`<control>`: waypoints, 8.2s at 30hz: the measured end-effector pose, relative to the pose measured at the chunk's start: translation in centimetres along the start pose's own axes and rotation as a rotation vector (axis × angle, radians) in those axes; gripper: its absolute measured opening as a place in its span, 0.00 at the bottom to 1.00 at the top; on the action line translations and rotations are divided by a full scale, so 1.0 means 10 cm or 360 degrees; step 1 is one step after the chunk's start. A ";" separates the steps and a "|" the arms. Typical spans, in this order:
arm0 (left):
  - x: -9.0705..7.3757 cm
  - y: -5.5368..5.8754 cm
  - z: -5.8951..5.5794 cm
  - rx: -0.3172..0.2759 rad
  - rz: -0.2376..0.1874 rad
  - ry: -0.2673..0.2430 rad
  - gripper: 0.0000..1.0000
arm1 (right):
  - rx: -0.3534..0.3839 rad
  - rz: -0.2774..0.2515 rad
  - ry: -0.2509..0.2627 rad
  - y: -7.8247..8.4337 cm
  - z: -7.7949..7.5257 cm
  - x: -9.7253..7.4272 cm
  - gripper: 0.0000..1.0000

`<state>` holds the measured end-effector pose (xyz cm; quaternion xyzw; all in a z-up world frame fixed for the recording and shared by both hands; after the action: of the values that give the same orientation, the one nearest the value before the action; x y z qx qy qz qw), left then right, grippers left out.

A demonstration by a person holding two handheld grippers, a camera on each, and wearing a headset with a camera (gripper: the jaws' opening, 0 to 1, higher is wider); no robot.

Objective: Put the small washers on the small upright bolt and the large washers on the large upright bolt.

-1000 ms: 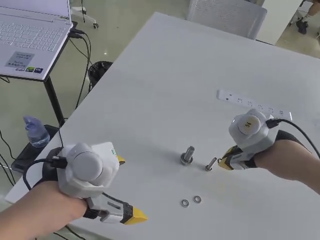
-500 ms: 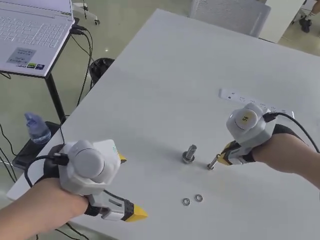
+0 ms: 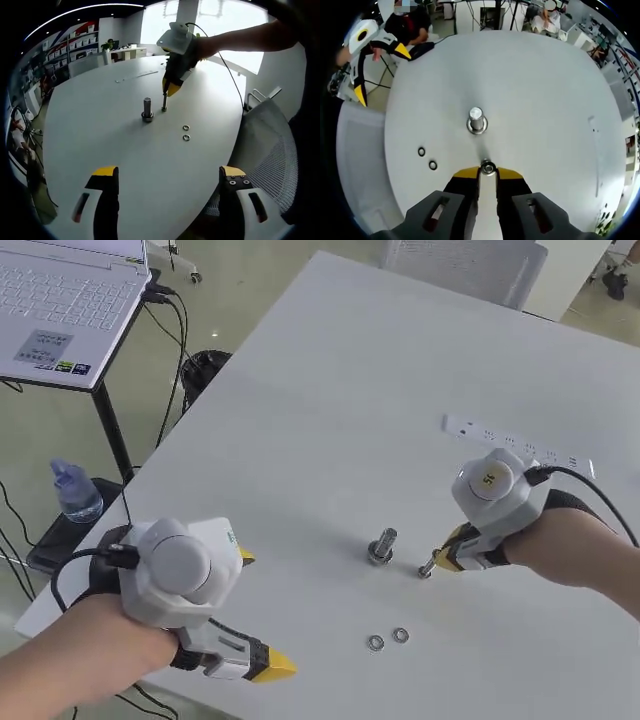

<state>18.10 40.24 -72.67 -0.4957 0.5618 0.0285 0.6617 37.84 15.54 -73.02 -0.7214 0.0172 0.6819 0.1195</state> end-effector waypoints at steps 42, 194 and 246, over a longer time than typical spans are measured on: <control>-0.01 0.10 0.05 -0.0017 0.0028 0.0054 0.79 | -0.0123 0.0100 0.0019 -0.03 0.05 0.43 0.13; -0.13 -0.04 -0.11 0.0194 0.0026 -0.0003 0.85 | -0.0193 -0.0055 -0.0081 0.18 0.97 0.49 0.28; -0.34 -0.20 -0.45 0.0082 0.0040 -0.0077 0.82 | -0.0140 -0.0023 -0.0160 0.22 0.90 0.45 0.13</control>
<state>14.79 37.95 -68.25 -0.4707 0.5523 0.0345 0.6872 28.95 15.77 -78.21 -0.6909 -0.0240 0.7165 0.0932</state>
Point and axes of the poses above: the centre of the closed fingertips' face, and the gripper's own axes: x roughly forward along the fingers, z roughly to its left, y roughly out of its underside, the point moved 10 cm from there along -x, roughly backward along the fingers, and after that the axes turned 9 degrees about z, right-handed, at the moved point
